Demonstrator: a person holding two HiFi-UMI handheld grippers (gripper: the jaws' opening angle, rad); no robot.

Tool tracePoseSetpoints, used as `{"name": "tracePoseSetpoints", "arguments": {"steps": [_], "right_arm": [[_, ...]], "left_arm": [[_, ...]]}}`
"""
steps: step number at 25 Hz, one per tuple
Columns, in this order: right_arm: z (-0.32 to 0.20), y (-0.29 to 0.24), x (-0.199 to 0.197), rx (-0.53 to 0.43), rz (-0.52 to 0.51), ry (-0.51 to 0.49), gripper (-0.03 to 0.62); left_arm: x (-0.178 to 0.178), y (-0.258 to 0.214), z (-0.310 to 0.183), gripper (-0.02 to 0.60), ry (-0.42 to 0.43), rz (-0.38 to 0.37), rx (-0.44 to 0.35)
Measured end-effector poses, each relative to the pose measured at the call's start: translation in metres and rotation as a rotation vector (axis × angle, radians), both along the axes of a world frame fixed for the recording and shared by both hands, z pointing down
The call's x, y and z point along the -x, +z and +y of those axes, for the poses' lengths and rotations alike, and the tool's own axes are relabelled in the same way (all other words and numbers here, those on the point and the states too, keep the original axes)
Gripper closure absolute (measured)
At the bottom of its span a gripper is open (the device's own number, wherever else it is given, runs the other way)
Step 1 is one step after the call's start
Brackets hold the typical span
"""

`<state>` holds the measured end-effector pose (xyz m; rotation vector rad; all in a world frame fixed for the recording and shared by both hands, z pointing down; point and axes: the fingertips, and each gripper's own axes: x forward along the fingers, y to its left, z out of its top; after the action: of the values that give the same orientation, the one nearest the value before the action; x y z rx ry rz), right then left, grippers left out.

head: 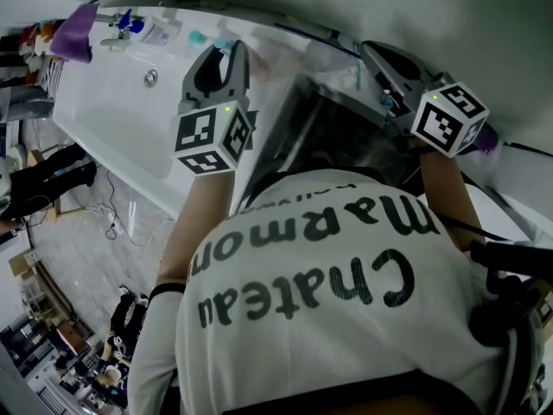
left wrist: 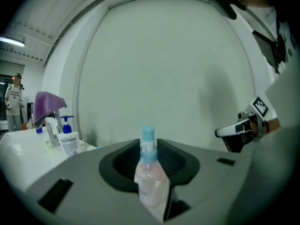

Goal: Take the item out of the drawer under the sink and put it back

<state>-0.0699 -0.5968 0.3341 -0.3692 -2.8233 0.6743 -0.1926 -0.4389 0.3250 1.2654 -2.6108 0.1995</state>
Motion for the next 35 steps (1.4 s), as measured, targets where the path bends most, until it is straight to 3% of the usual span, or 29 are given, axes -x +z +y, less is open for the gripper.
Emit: {"name": "tracePoseSetpoints", "arguments": {"steps": [10, 18, 28, 35], "right_arm": [[-0.007, -0.001, -0.008, 0.008, -0.009, 0.027, 0.583], [-0.009, -0.004, -0.008, 0.032, -0.01, 0.039, 0.583], [-0.004, -0.002, -0.005, 0.036, -0.006, 0.034, 0.583], [-0.002, -0.003, -0.012, 0.02, -0.023, 0.048, 0.583]], "left_arm": [[-0.003, 0.0, -0.006, 0.471, 0.079, 0.007, -0.016], [-0.003, 0.0, -0.002, 0.471, 0.085, 0.024, -0.085], [-0.003, 0.009, -0.002, 0.465, 0.07, -0.004, -0.009], [-0.006, 0.008, 0.003, 0.465, 0.047, -0.005, -0.012]]}}
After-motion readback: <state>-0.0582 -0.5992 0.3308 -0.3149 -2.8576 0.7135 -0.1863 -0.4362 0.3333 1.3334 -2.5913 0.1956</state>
